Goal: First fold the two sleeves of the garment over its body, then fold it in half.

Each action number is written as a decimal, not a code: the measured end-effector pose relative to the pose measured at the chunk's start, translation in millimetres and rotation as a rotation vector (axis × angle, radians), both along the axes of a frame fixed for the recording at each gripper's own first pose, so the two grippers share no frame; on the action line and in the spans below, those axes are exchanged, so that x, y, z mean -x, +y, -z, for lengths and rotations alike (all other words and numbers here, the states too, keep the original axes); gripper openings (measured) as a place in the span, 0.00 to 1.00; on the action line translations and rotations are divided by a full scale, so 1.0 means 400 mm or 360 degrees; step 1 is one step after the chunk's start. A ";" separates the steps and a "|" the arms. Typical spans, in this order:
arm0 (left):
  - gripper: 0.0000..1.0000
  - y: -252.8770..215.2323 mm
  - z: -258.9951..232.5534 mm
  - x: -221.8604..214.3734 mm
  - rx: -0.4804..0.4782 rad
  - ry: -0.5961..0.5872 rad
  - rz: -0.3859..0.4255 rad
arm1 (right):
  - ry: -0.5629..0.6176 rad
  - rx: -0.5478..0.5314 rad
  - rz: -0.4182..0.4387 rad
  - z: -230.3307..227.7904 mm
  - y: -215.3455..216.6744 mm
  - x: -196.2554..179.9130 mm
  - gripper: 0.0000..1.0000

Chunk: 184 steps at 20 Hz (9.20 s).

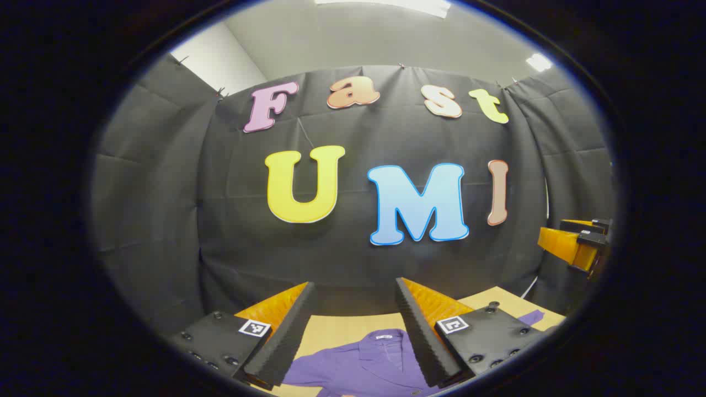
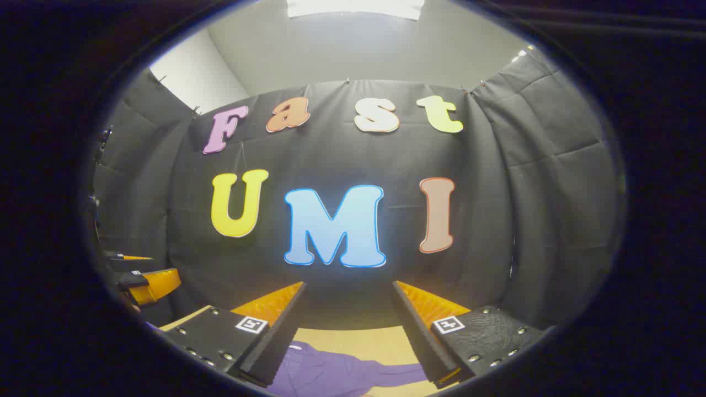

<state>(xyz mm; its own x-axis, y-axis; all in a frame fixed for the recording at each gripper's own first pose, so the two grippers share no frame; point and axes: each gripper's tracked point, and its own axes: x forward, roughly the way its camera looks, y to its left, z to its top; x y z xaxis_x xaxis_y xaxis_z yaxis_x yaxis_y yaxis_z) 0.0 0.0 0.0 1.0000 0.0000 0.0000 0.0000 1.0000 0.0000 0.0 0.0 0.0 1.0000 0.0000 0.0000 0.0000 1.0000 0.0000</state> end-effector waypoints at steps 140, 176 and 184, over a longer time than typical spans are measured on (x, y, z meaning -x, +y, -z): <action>1.00 0.730 0.451 0.225 0.0061 0.0521 -0.0677 | 0.1453 -0.0330 -0.0654 0.945 0.849 -0.160 0.03; 0.99 0.985 1.280 0.223 0.0355 0.1223 -0.0842 | 0.1493 -0.0224 -0.0376 0.855 0.529 -0.023 0.69; 0.47 0.951 1.273 0.196 0.0537 0.1078 -0.0770 | 0.1542 -0.0252 -0.0408 0.875 0.538 0.007 0.69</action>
